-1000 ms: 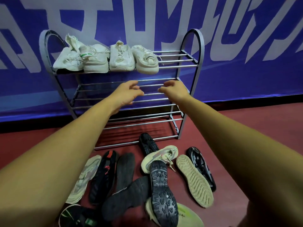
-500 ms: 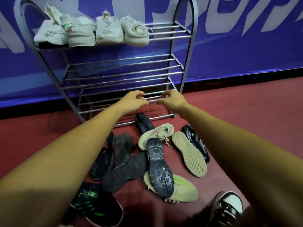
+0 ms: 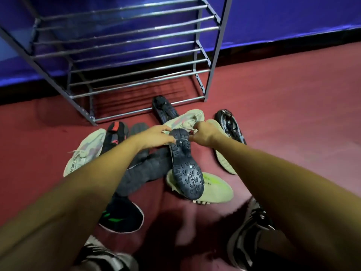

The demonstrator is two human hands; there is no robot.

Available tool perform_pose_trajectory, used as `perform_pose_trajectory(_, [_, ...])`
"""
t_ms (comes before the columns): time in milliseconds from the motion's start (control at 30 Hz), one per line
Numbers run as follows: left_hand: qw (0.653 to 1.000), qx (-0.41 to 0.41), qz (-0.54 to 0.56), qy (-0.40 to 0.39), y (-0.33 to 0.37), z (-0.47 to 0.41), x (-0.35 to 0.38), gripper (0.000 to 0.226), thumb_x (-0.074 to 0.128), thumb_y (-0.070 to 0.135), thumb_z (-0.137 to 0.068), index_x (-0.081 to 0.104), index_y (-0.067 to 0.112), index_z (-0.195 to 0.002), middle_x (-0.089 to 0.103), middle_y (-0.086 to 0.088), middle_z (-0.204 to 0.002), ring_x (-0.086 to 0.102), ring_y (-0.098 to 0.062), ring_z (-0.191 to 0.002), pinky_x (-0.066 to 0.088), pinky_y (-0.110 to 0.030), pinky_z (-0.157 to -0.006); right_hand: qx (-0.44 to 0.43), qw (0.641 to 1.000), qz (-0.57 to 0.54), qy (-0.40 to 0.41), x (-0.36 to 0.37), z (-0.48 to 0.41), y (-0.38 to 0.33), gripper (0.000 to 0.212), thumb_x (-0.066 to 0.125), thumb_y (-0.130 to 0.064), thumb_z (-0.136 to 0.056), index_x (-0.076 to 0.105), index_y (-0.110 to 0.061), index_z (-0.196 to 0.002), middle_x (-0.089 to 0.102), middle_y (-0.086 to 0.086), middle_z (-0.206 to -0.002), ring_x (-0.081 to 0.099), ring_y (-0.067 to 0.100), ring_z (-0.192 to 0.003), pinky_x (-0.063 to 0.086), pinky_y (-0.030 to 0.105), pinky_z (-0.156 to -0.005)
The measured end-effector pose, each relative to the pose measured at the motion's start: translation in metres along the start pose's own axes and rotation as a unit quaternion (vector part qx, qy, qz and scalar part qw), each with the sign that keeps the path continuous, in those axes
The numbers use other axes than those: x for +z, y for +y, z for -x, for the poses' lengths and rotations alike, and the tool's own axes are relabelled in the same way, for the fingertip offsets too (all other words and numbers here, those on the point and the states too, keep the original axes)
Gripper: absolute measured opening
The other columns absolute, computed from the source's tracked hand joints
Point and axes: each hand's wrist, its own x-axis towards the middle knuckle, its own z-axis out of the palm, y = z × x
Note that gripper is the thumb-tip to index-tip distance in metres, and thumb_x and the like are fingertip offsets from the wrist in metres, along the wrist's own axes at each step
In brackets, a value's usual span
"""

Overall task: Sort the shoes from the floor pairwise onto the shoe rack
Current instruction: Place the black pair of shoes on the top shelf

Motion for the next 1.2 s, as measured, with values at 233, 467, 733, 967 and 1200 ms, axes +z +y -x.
perform_pose_trajectory(233, [0.997,-0.056,0.018,-0.041,-0.035,-0.029,0.04,0.075,0.07,0.048,-0.072,0.049,0.024,-0.14,0.056,-0.005,-0.137,0.055,-0.023,-0.122,0.043,-0.038,-0.106,0.011,0.998,-0.025,-0.06,0.039,-0.012,0.013,0.052,0.073,-0.03,-0.087,0.057,-0.005,-0.13,0.062,0.015,-0.128,0.059,0.033,-0.117,0.047,0.031,-0.091])
perform_pose_trajectory(467, [0.992,-0.092,0.059,-0.062,-0.045,-0.039,0.067,0.041,0.064,0.037,-0.079,0.053,0.042,-0.119,0.065,0.004,-0.102,0.057,-0.016,-0.087,0.05,-0.031,-0.069,0.074,0.991,-0.047,-0.105,0.083,-0.031,0.028,0.043,0.065,-0.037,-0.091,0.063,-0.005,-0.119,0.065,0.014,-0.117,0.061,0.032,-0.111,0.045,0.03,-0.079])
perform_pose_trajectory(733, [0.987,-0.08,0.124,-0.056,-0.047,-0.024,0.08,0.088,0.063,0.012,-0.089,0.01,0.034,-0.156,0.06,-0.022,-0.132,0.063,-0.016,-0.075,0.044,-0.022,-0.063,0.097,0.99,-0.06,-0.082,0.088,-0.029,0.021,0.043,0.063,-0.031,-0.088,0.061,-0.005,-0.123,0.067,0.014,-0.121,0.064,0.032,-0.11,0.054,0.033,-0.088])
perform_pose_trajectory(967, [0.988,-0.003,0.155,0.016,-0.004,0.01,0.039,0.086,0.066,0.012,-0.086,0.021,0.04,-0.154,0.059,0.012,-0.078,0.054,-0.007,-0.061,0.046,-0.017,-0.058,0.066,0.989,-0.133,-0.001,0.038,-0.012,0.011,0.051,0.071,-0.033,-0.081,0.06,-0.008,-0.124,0.068,0.012,-0.118,0.064,0.032,-0.11,0.052,0.035,-0.095])
perform_pose_trajectory(1200, [0.978,0.114,0.151,0.086,0.068,0.063,-0.033,0.084,0.066,0.0,-0.088,0.023,0.025,-0.156,0.057,0.013,-0.066,0.053,0.009,-0.045,0.037,-0.007,-0.046,0.004,0.983,-0.167,0.078,-0.063,0.016,-0.03,0.05,0.067,-0.043,-0.088,0.062,-0.014,-0.128,0.068,0.012,-0.124,0.063,0.03,-0.114,0.05,0.033,-0.097])
